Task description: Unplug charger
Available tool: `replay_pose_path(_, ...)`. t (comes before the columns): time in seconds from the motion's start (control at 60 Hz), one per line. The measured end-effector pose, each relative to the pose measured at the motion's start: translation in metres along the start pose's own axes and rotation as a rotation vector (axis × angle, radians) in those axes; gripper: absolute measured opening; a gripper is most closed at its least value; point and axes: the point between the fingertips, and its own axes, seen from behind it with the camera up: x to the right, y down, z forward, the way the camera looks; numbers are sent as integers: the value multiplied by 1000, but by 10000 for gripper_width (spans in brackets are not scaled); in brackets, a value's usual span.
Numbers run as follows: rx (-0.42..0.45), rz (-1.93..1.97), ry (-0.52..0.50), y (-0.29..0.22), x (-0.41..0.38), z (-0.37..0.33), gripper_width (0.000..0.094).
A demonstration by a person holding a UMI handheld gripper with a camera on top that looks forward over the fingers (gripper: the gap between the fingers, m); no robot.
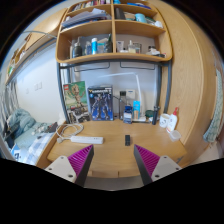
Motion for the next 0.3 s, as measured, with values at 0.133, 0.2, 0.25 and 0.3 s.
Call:
replay_pose_path(0.133, 6, -5, -15, 9, 1, -17, 812)
replay_pose_path(0.2, 6, 1, -18, 10, 3, -23, 811)
replay_pose_path(0.25, 7, 3, -13, 11, 6, -25, 813)
replay_pose_path(0.3, 6, 1, -8, 14, 9, -25, 812)
